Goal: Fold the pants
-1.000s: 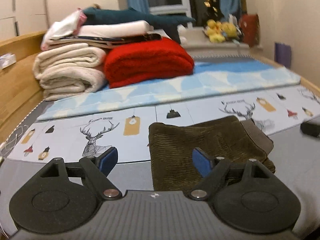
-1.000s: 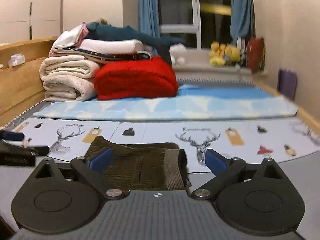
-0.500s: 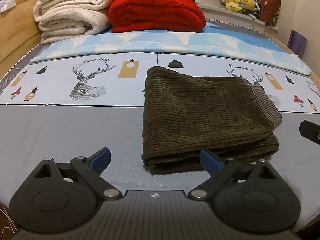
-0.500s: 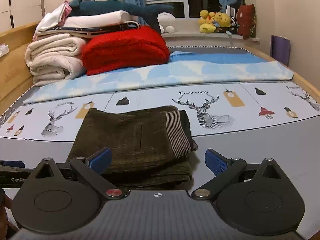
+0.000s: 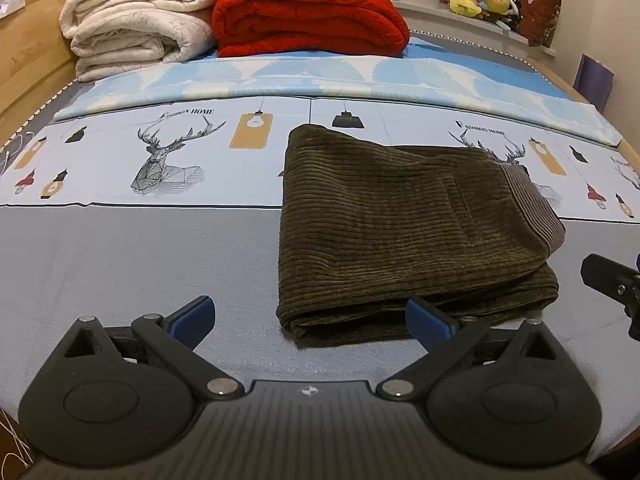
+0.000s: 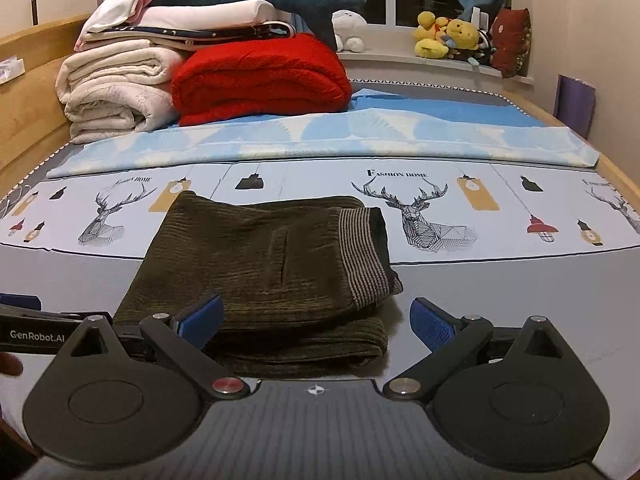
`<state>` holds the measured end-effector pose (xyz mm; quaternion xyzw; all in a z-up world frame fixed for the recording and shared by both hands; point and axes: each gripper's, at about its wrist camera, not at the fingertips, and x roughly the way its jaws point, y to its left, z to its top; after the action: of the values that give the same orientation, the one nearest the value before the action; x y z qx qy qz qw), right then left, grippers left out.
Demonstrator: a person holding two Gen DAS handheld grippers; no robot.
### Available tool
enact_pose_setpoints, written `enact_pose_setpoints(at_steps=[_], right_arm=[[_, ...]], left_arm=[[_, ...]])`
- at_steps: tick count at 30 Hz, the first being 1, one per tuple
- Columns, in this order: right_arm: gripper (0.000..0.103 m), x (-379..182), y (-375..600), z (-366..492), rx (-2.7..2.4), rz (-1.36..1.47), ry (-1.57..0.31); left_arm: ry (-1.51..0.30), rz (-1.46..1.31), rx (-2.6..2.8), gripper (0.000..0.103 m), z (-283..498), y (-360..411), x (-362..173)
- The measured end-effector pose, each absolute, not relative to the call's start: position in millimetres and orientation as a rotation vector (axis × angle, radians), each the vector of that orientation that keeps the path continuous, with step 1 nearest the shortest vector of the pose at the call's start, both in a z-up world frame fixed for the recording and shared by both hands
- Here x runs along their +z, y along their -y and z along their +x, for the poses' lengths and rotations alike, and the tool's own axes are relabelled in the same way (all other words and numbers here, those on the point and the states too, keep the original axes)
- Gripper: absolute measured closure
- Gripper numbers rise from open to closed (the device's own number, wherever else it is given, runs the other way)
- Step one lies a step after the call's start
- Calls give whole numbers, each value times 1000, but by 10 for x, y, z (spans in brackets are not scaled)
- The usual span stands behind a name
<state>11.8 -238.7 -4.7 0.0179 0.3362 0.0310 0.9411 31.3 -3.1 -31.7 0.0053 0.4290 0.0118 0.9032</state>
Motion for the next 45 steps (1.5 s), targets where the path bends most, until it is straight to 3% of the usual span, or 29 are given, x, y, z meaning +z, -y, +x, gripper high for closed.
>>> enact_pose_setpoints(at_steps=[45], right_arm=[[4, -62, 2407, 147, 64, 32, -699]], left_arm=[[-873, 16, -2, 1, 309, 127, -300]])
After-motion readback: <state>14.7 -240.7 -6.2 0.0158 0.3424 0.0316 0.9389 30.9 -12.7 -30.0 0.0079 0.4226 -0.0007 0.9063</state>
